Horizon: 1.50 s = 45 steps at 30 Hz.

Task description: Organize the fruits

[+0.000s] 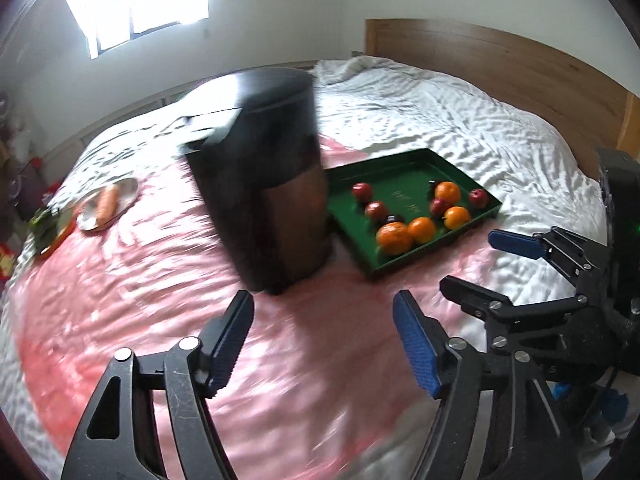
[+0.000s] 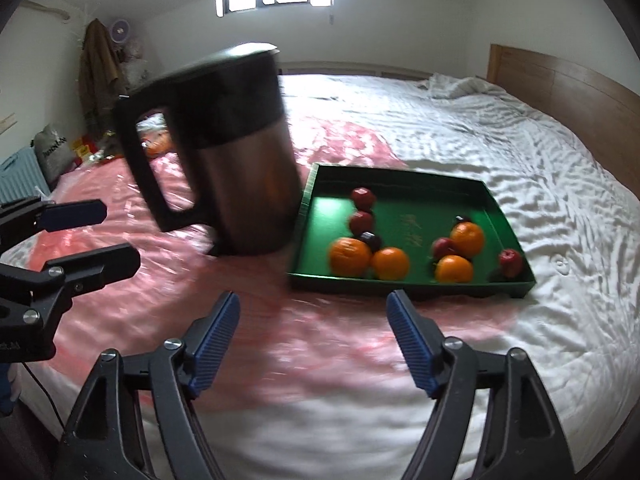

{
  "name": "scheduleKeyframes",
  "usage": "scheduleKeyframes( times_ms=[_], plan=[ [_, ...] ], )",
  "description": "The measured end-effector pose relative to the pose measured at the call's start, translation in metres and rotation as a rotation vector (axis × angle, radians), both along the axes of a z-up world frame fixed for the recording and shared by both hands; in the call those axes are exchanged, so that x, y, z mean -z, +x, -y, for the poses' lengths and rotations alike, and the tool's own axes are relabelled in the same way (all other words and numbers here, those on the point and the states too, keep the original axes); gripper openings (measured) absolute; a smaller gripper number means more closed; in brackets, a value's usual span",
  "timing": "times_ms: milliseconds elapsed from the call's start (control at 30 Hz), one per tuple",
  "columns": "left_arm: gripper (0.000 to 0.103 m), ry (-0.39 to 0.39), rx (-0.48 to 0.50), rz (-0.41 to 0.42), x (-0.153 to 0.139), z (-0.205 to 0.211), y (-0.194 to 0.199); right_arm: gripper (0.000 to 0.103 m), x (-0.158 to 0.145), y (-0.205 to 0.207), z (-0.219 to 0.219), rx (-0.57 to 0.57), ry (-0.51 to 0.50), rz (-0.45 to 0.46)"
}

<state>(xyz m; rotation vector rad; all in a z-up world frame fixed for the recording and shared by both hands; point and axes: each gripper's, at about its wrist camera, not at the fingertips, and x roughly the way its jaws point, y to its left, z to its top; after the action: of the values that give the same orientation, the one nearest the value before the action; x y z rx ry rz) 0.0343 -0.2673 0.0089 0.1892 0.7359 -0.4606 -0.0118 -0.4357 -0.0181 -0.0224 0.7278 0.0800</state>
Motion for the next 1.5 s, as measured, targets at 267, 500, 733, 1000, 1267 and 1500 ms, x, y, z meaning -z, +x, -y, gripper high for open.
scheduleKeyframes(
  times_ms=[267, 500, 733, 1000, 1267, 1500],
  plan=[
    [0.074, -0.039, -0.121, 0.000, 0.006, -0.075, -0.023, 0.103, 0.001, -0.009, -0.066, -0.009, 0.009, 0.043],
    [0.077, -0.041, -0.212, 0.037, 0.006, -0.116, -0.033, 0.103, -0.001, -0.018, -0.103, -0.001, 0.001, 0.066],
    [0.096, -0.035, -0.307, 0.083, 0.008, -0.150, -0.040, 0.103, -0.013, -0.023, -0.126, 0.017, -0.017, 0.116],
    [0.098, -0.053, -0.335, 0.073, 0.009, -0.177, -0.038, 0.103, -0.014, -0.023, -0.146, 0.002, -0.038, 0.116],
    [0.098, -0.038, -0.336, 0.068, 0.016, -0.181, -0.034, 0.103, -0.011, -0.019, -0.148, 0.013, -0.056, 0.105],
    [0.098, -0.032, -0.340, 0.051, 0.022, -0.182, -0.030, 0.103, -0.004, -0.016, -0.145, 0.025, -0.059, 0.089]
  ],
)
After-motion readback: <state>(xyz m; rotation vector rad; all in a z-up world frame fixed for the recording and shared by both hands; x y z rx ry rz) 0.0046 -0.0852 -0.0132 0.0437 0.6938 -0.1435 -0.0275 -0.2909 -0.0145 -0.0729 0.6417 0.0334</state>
